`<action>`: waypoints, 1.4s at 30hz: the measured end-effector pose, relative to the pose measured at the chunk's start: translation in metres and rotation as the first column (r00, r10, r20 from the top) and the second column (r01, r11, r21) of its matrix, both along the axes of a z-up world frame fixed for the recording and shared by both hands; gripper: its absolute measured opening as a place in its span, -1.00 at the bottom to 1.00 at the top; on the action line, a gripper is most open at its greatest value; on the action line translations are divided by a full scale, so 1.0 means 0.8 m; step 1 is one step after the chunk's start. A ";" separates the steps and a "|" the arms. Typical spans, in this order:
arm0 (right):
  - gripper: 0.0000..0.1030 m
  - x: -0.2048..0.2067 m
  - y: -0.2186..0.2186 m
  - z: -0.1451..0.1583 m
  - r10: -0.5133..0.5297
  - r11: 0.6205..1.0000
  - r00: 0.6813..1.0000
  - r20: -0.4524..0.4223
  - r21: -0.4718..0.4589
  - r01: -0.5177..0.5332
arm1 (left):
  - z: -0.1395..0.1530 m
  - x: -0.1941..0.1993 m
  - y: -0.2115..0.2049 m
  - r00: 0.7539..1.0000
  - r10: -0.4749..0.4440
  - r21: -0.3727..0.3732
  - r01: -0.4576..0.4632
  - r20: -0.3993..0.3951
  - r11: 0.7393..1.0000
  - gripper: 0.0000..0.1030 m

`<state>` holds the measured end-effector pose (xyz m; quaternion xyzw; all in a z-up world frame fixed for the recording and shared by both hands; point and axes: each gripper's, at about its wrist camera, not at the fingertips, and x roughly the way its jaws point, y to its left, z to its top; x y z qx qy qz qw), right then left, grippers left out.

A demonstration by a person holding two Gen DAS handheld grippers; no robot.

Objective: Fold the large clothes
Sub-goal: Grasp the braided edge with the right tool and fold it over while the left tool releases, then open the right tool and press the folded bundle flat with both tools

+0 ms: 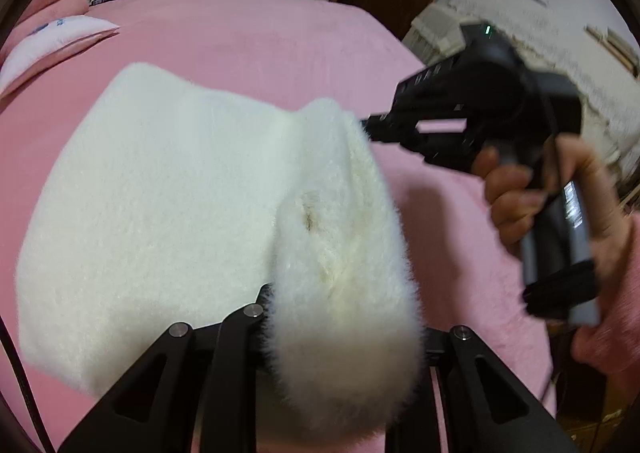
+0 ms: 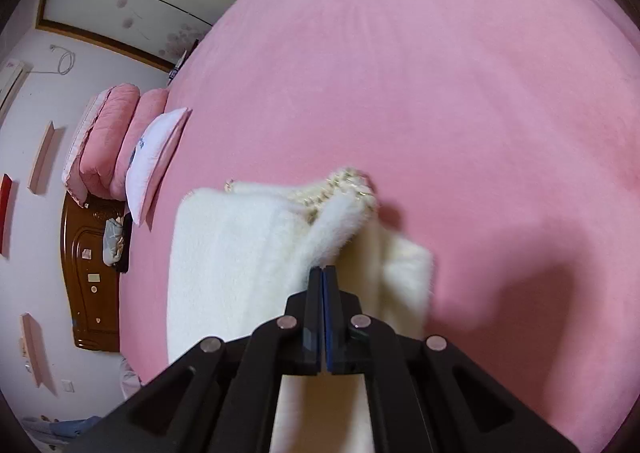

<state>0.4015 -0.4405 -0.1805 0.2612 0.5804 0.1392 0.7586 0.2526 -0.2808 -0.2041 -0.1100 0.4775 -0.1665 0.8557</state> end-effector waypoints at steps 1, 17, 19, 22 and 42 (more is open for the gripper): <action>-1.00 -0.001 -0.004 0.001 0.002 1.000 1.000 -0.005 -0.002 -0.002 | -0.006 -0.002 -0.007 1.000 0.001 0.022 -0.001 -0.005 1.000 -0.64; -0.79 -0.007 0.042 -0.036 0.155 0.988 0.964 -0.214 0.061 -0.145 | 0.060 -0.018 0.020 0.966 -0.015 0.062 0.032 -0.259 0.998 0.54; -0.73 -0.011 0.047 -0.037 0.143 0.990 0.966 -0.216 0.028 -0.140 | 0.067 -0.023 0.039 0.961 0.024 0.064 -0.007 -0.275 0.998 0.56; -0.40 -0.018 0.046 -0.034 0.128 0.992 0.967 -0.220 0.044 -0.122 | 0.070 -0.022 0.070 0.953 0.101 0.151 -0.059 -0.287 0.987 0.56; 0.14 -0.068 0.055 -0.003 0.053 0.992 0.989 -0.141 -0.107 -0.068 | 0.029 0.037 0.167 0.892 0.339 0.334 -0.235 -0.298 0.913 0.56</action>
